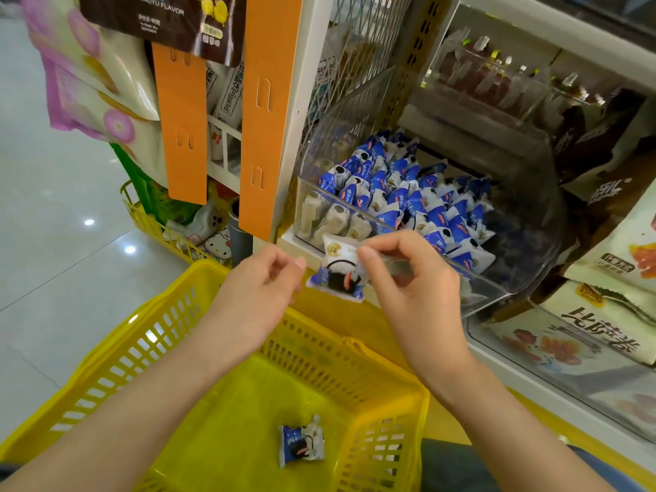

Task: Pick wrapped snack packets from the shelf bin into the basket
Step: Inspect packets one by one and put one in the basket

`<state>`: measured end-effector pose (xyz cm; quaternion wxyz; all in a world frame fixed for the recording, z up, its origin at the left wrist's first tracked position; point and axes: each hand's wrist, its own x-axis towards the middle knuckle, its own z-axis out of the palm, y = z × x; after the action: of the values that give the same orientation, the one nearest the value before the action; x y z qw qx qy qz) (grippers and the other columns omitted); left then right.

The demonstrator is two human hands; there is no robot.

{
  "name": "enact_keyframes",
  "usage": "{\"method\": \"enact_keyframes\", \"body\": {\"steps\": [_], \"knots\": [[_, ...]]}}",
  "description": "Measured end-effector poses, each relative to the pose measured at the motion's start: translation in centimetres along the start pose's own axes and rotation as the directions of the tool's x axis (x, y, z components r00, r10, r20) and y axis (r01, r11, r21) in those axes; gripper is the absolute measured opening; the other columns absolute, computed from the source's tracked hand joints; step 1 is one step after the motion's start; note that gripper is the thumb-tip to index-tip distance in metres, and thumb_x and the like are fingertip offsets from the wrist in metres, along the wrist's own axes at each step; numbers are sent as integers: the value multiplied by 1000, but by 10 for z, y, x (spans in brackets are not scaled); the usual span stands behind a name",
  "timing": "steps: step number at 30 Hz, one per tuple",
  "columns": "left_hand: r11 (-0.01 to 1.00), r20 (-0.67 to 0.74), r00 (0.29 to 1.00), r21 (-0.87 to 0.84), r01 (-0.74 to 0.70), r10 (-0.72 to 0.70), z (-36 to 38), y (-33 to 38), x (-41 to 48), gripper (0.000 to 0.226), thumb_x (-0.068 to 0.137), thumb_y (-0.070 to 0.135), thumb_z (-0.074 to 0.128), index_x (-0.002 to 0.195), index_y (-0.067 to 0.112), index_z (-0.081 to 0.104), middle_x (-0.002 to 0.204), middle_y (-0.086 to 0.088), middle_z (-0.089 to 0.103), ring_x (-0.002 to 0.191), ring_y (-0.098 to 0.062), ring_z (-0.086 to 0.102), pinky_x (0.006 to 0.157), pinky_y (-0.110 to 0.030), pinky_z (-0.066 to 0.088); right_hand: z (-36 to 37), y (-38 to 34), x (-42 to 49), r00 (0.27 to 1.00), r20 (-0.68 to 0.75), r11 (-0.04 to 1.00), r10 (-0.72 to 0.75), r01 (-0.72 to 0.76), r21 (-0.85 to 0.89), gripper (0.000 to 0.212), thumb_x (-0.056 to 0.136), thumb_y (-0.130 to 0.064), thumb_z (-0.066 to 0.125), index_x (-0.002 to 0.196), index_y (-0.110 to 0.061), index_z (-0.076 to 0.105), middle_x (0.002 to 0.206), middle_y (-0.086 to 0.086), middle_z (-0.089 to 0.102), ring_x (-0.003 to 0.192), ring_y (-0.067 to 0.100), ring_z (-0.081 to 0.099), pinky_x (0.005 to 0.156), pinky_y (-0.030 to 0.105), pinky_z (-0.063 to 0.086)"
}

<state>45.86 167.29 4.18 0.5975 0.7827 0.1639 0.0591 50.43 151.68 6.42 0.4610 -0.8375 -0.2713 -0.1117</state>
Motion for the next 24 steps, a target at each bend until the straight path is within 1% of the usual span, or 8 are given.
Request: {"method": "enact_keyframes", "body": {"steps": [5, 7, 11, 13, 16, 20, 22, 24], "knots": [[873, 273, 926, -342, 348, -262, -4, 11, 0, 52, 94, 48, 27, 85, 16, 67, 76, -3, 72, 67, -18, 66, 56, -25, 54, 3, -1, -3, 968, 95, 968, -231, 239, -78, 11, 86, -17, 63, 88, -7, 68, 97, 1, 63, 94, 6, 57, 82, 19, 47], [840, 288, 929, -422, 341, -233, -6, 9, -1, 43, 89, 49, 40, 87, 19, 71, 81, -2, 74, 72, -16, 68, 61, -27, 53, 5, -2, -6, 934, 170, 931, -315, 339, -136, 15, 86, -20, 60, 86, -8, 69, 100, 3, 63, 98, 9, 54, 84, 19, 43], [832, 219, 959, -486, 267, -180, -5, 8, -3, 16, 84, 22, 60, 80, 19, 75, 81, 1, 74, 74, -9, 69, 59, -21, 53, 8, -1, -8, 880, 281, 885, -383, 437, -161, 16, 86, -24, 59, 91, -12, 69, 105, 2, 62, 103, 10, 51, 84, 17, 41], [864, 154, 972, -449, 228, -177, -5, 6, -1, 16, 85, 18, 60, 99, 19, 69, 84, 2, 74, 76, -9, 69, 67, -27, 55, 10, -3, -9, 919, 265, 933, -292, 334, -131, 21, 88, -32, 57, 103, -18, 63, 109, -5, 57, 104, 2, 50, 86, 15, 43], [900, 102, 983, -397, 180, -152, -6, 6, -2, 26, 86, 18, 59, 113, 19, 61, 88, 3, 74, 82, -12, 70, 81, -35, 54, 12, -6, -9, 988, 153, 1000, 21, -23, 13, 23, 89, -39, 53, 110, -30, 49, 107, -14, 54, 99, -7, 51, 77, 8, 44], [924, 189, 979, -357, 137, -72, -3, 7, -4, 21, 88, 16, 57, 107, 22, 61, 87, 5, 74, 78, -7, 69, 66, -19, 55, 13, -3, -1, 895, 269, 857, 356, -427, 288, 13, 94, -28, 46, 98, -24, 57, 94, -7, 67, 83, 1, 64, 67, 17, 53], [951, 161, 987, -301, 74, -26, 1, 5, -5, 19, 88, 11, 56, 102, 24, 60, 90, 4, 73, 76, -2, 67, 60, -10, 49, 13, -3, 1, 843, 365, 749, 396, -526, 402, 19, 96, -21, 45, 91, -12, 62, 81, -4, 71, 71, 5, 67, 58, 18, 53], [989, 58, 996, -136, -60, 68, 3, 1, -4, 23, 87, 9, 57, 100, 27, 55, 98, 9, 66, 86, -2, 62, 69, -9, 45, 14, -3, 1, 832, 383, 717, 402, -546, 433, 17, 95, -18, 48, 90, -10, 62, 78, -2, 71, 68, 6, 68, 56, 19, 53]]}}
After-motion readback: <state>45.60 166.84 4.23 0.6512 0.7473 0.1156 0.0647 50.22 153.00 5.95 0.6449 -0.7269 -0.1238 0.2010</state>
